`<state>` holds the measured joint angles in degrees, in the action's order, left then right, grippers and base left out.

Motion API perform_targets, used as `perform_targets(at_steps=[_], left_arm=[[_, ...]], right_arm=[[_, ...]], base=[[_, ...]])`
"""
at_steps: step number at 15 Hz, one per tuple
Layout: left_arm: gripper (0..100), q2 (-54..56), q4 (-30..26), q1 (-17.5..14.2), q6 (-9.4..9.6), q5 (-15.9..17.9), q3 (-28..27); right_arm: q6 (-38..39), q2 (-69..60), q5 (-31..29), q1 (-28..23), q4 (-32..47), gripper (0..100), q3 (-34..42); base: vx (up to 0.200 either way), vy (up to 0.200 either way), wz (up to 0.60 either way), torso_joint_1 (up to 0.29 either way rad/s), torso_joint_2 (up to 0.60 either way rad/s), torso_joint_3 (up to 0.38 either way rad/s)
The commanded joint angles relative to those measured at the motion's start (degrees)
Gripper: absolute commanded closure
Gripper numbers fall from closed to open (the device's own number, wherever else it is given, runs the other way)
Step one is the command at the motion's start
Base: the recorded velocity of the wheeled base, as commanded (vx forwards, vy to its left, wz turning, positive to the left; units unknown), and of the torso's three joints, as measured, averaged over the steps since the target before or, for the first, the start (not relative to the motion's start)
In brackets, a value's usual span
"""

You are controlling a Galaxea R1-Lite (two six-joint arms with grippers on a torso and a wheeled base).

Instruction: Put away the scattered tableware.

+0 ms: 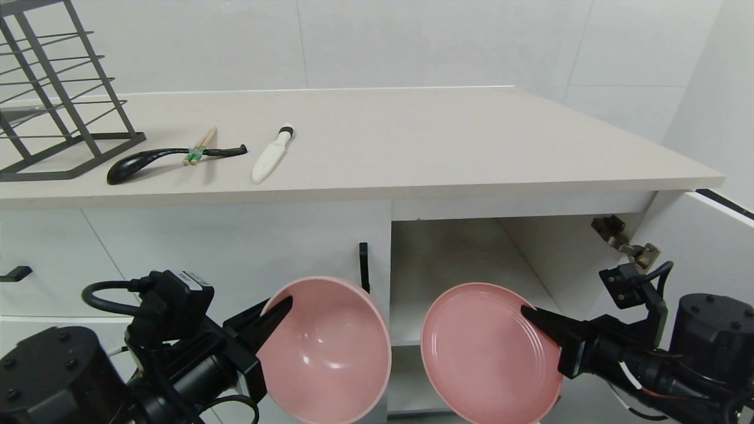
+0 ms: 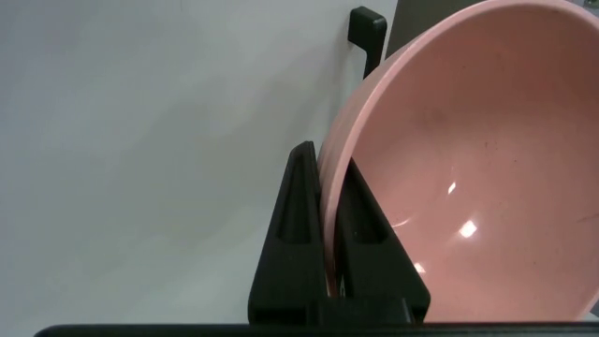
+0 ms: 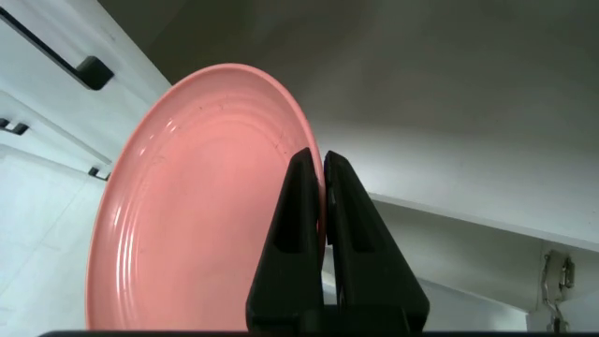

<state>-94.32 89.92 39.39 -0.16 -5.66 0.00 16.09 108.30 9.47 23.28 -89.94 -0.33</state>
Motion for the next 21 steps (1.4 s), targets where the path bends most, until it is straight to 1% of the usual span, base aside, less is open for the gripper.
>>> perform_targets(at_steps=[1,4,6,10,14,19,21], left_arm=[[100,-0.1,0.1,0.0,-0.02,0.0,0.0],[100,-0.1,0.1,0.0,-0.02,-0.1,0.0],[100,0.4,0.1,0.0,-0.02,0.0,0.0],[100,1.5,0.1,-0.1,-0.02,-0.1,0.0],[100,2.4,0.1,-0.3,-0.02,-0.1,0.0],[100,2.4,0.1,-0.3,-0.02,-0.1,0.0],[100,2.4,0.1,-0.3,-0.02,-0.1,0.0]], right_arm=[[0.0,0.9,0.0,0.0,-0.1,100,0.0],[0.0,2.8,0.0,0.0,-0.1,100,0.0],[0.1,5.9,0.0,-0.3,-0.1,100,-1.3],[0.3,11.9,-0.2,-0.5,-0.1,100,-8.1],[0.3,17.6,-0.2,-1.3,-0.1,100,-12.5],[0.3,26.9,-0.2,-5.1,-0.1,100,-21.2],[0.3,29.4,-0.2,-5.8,-0.1,100,-24.5]], base=[[0.0,0.0,0.0,0.0,0.0,0.0],[0.0,0.0,0.0,0.0,0.0,0.0],[0.0,0.0,0.0,0.0,0.0,0.0],[0.0,0.0,0.0,0.0,0.0,0.0],[0.0,0.0,0.0,0.0,0.0,0.0],[0.0,0.0,0.0,0.0,0.0,0.0],[0.0,0.0,0.0,0.0,0.0,0.0]])
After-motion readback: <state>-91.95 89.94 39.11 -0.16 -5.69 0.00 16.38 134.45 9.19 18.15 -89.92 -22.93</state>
